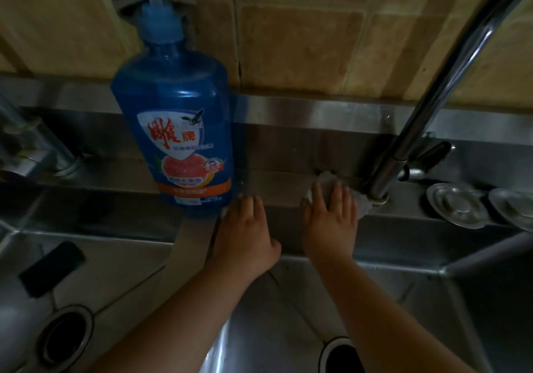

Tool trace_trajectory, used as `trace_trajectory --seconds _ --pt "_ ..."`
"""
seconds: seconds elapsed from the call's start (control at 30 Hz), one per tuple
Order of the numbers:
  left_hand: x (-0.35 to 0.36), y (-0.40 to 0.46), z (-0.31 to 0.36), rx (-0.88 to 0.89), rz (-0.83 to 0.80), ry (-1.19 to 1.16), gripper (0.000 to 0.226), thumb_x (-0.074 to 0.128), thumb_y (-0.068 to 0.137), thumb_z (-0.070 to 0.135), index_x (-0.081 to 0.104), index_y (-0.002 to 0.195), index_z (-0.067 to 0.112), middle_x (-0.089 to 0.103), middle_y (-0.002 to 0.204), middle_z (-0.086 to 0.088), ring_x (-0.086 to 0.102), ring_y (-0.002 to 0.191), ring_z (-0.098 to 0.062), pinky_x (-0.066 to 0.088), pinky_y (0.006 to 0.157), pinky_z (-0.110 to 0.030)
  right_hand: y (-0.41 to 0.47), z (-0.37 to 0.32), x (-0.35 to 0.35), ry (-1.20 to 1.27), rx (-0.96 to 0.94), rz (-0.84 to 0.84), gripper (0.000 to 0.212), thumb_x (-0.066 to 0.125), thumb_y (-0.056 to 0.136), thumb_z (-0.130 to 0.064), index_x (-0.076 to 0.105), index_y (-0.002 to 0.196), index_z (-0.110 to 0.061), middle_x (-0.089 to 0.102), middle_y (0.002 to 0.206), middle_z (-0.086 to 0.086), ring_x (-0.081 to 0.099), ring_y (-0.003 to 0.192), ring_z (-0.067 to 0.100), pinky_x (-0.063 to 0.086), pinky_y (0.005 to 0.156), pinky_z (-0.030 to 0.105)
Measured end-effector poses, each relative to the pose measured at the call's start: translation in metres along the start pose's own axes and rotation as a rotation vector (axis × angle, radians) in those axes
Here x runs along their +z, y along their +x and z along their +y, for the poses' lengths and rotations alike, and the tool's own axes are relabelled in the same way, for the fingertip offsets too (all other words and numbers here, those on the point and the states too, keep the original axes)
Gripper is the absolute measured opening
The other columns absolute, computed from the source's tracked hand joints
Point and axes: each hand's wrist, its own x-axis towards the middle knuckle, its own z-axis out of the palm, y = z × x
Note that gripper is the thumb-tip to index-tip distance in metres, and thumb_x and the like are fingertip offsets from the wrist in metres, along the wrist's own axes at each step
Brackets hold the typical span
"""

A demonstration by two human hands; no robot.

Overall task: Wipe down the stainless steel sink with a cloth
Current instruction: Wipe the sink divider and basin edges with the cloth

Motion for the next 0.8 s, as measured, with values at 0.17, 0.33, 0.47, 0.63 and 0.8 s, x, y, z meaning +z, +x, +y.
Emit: trace_trajectory --seconds 0.17,0.33,0.47,0.63,0.8 --pt "0.003 -0.004 0.0 0.02 -0.026 -0.013 0.106 0.06 0.073 0.056 -0.001 0.145 0.008 0.002 0.154 -0.013 -0.001 0.141 -0.03 0.003 0.114 -0.043 0.008 -0.037 0.003 0.046 -0.076 -0.159 0.051 0.016 0.099 -0.043 0.018 0.148 -0.028 0.002 0.158 0.009 -0.007 0.145 0.025 -0.01 0.115 0.039" --pt "0.001 -0.003 -0.001 0.014 -0.047 -0.032 0.105 0.06 0.074 0.052 -0.005 0.145 0.01 -0.004 0.154 -0.011 -0.003 0.141 -0.028 0.0 0.113 -0.04 -0.011 -0.007 -0.008 -0.018 -0.431 -0.108 0.059 0.007 0.094 -0.048 0.029 0.145 -0.027 0.02 0.156 0.005 0.009 0.146 0.021 -0.01 0.112 0.029" --pt "0.002 -0.004 -0.002 0.026 -0.059 -0.035 0.104 0.059 0.076 0.049 -0.008 0.144 0.011 -0.007 0.154 -0.009 -0.006 0.141 -0.029 0.0 0.114 -0.04 0.003 -0.005 -0.015 0.035 -0.251 -0.093 0.061 0.01 0.09 -0.043 0.041 0.14 -0.025 0.031 0.152 0.004 0.018 0.144 0.022 0.007 0.116 0.033" --pt "-0.001 -0.002 -0.003 0.082 -0.017 -0.09 0.099 0.061 0.072 0.05 0.002 0.146 0.022 0.011 0.151 -0.006 0.004 0.14 -0.03 0.007 0.113 -0.045 0.017 -0.038 -0.01 0.187 -0.392 -0.241 0.043 0.024 0.101 -0.033 0.046 0.136 -0.022 0.033 0.151 0.001 0.018 0.143 0.021 0.006 0.115 0.034" --pt "-0.003 -0.002 -0.004 0.06 -0.044 -0.102 0.095 0.061 0.072 0.046 0.005 0.145 0.02 0.008 0.149 0.0 0.006 0.137 -0.028 0.011 0.112 -0.043 0.014 -0.015 -0.019 0.226 -0.442 -0.27 0.04 0.029 0.101 -0.027 0.047 0.136 -0.018 0.036 0.15 0.003 0.021 0.142 0.02 0.007 0.113 0.026"
